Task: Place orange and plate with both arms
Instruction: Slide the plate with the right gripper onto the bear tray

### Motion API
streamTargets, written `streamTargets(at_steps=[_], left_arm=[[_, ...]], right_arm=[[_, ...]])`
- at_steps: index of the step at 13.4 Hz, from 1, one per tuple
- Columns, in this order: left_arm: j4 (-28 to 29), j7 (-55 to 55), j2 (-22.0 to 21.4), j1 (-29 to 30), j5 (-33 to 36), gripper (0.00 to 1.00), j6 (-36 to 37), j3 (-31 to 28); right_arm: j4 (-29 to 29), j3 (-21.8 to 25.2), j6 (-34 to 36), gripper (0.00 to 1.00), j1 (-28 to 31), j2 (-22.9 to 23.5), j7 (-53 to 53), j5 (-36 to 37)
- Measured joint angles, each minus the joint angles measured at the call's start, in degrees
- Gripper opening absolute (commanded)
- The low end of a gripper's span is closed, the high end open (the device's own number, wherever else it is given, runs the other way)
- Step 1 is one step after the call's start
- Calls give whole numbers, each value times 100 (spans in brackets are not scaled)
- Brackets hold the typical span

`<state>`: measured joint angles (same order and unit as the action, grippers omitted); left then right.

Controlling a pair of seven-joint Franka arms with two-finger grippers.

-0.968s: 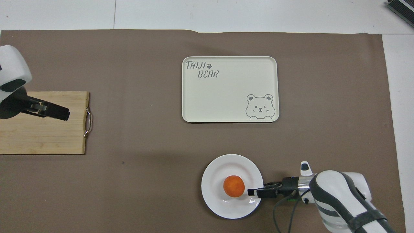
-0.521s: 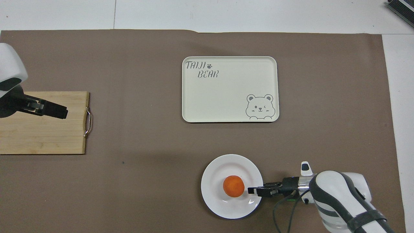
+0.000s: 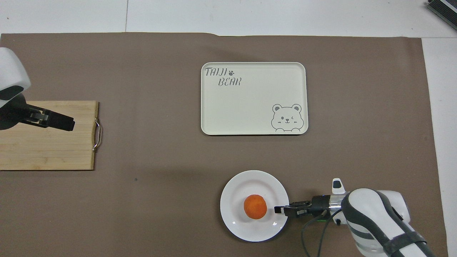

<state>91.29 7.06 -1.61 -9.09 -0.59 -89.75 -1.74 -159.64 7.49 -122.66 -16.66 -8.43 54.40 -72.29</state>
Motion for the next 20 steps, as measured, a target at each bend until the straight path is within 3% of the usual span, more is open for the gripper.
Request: streamTargets(at_steps=[9, 20], left_arm=[[0, -176, 0, 0, 0, 100, -5, 1], [83, -176, 0, 1, 0, 100, 9, 17]], right_arm=[[115, 11, 343, 0, 18, 20, -190, -55], [670, 26, 475, 0, 56, 91, -941, -56]])
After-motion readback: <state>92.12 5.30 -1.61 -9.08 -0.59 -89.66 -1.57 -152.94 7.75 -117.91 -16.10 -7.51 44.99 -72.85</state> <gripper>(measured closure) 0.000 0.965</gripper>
